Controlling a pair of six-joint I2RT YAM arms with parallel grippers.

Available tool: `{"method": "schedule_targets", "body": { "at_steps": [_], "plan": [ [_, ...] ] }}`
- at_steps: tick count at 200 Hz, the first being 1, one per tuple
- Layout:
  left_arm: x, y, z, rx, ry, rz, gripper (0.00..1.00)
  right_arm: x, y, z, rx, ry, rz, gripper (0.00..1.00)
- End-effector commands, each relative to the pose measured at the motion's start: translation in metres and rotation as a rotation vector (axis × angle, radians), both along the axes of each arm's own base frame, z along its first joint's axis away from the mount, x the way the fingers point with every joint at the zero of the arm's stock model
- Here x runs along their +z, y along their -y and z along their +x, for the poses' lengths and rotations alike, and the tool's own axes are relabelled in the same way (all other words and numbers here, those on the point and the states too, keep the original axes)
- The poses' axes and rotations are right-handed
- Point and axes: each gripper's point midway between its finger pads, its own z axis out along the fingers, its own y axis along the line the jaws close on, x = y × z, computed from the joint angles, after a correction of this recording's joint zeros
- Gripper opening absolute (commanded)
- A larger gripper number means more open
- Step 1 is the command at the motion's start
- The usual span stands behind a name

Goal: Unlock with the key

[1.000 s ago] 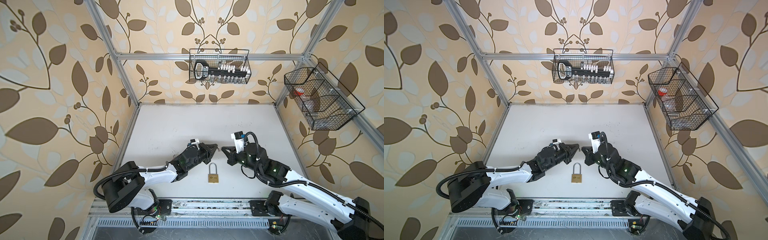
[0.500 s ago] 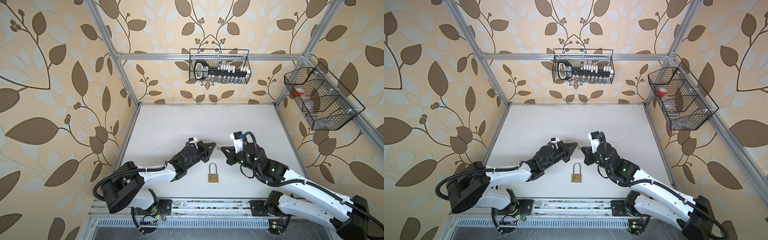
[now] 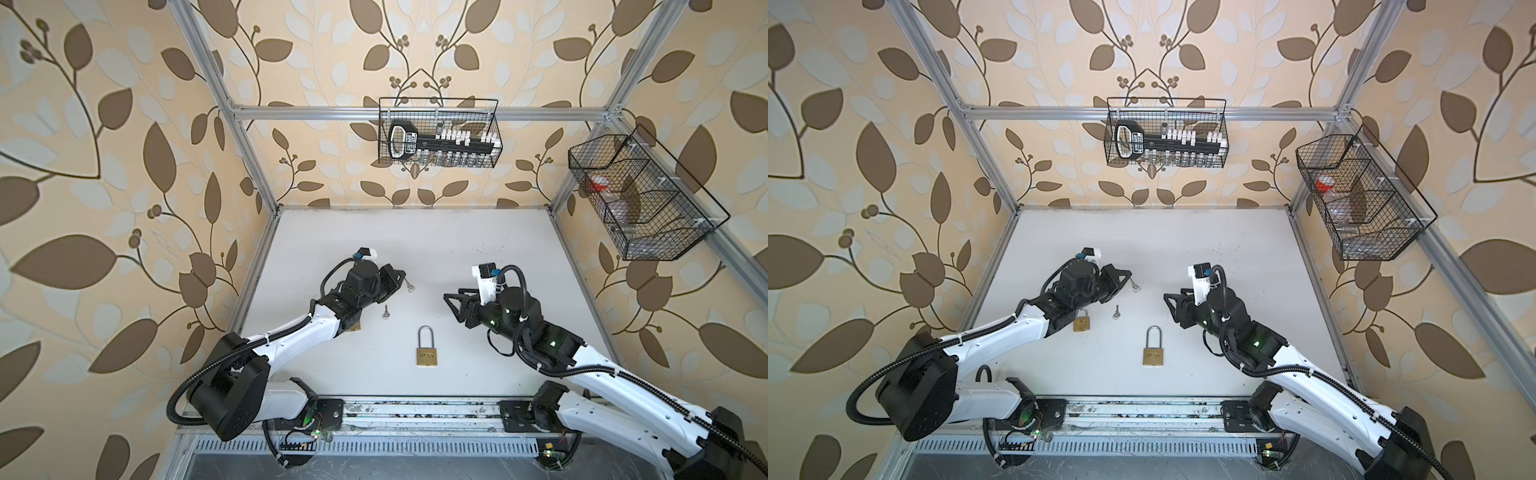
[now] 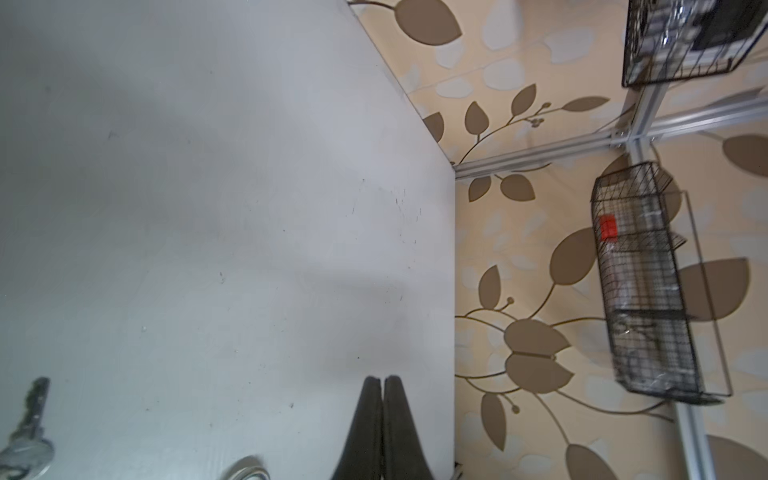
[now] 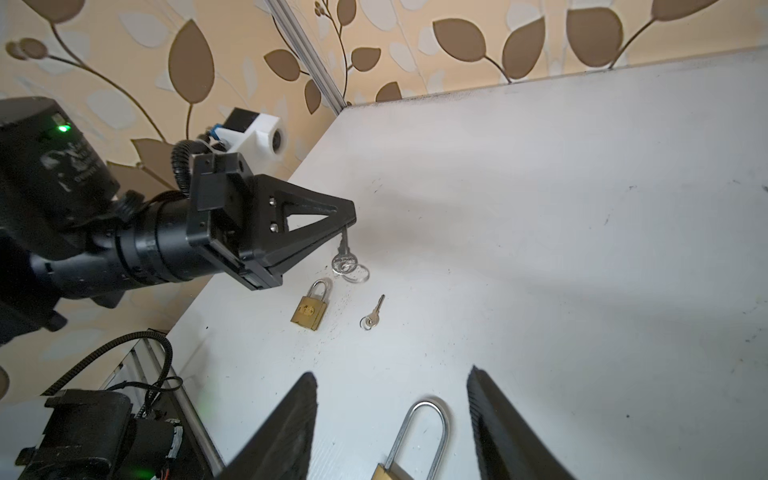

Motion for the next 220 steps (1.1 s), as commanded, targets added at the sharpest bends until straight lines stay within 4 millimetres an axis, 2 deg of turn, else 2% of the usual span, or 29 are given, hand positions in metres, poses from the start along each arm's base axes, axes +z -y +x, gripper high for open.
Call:
{"method": "schedule_targets", "body": {
  "at_steps": [1, 12, 27, 49, 62, 77, 98, 125, 149, 177, 220],
  "plan": [
    [-0.005, -0.019, 0.001, -0.100, 0.181, 0.385, 0.00, 0.009, -0.004, 0.013, 0.103, -0.006, 0.171, 0.59],
    [-0.002, -0.023, -0.001, -0.103, 0.263, 0.414, 0.00, 0.007, 0.005, 0.025, 0.092, -0.005, 0.209, 0.59],
    [0.008, -0.022, -0.009, -0.136, 0.397, 0.410, 0.00, -0.003, 0.015, 0.037, 0.062, 0.030, 0.177, 0.59],
    [0.016, -0.025, -0.022, -0.160, 0.510, 0.403, 0.00, -0.017, 0.015, 0.032, 0.094, 0.084, 0.115, 0.53],
    [0.024, -0.015, -0.036, -0.228, 0.602, 0.338, 0.00, -0.008, 0.006, 0.021, 0.155, 0.131, 0.140, 0.53],
    [0.025, -0.008, -0.046, -0.297, 0.629, 0.328, 0.00, -0.003, -0.009, 0.005, 0.214, 0.196, 0.141, 0.59],
    [0.028, -0.008, -0.060, -0.338, 0.657, 0.312, 0.00, 0.009, -0.035, -0.018, 0.347, 0.259, 0.124, 0.56],
    [0.042, -0.003, -0.074, -0.377, 0.695, 0.223, 0.00, 0.003, -0.059, -0.034, 0.453, 0.257, 0.095, 0.55],
    [0.047, 0.004, -0.079, -0.405, 0.696, 0.154, 0.00, -0.010, -0.073, -0.036, 0.508, 0.200, 0.099, 0.51],
    [0.055, 0.015, -0.087, -0.463, 0.699, 0.054, 0.00, -0.013, -0.088, -0.043, 0.567, 0.195, 0.106, 0.48],
    [0.053, 0.026, -0.093, -0.540, 0.688, 0.013, 0.00, -0.012, -0.093, -0.046, 0.581, 0.186, 0.130, 0.46]
  ]
}}
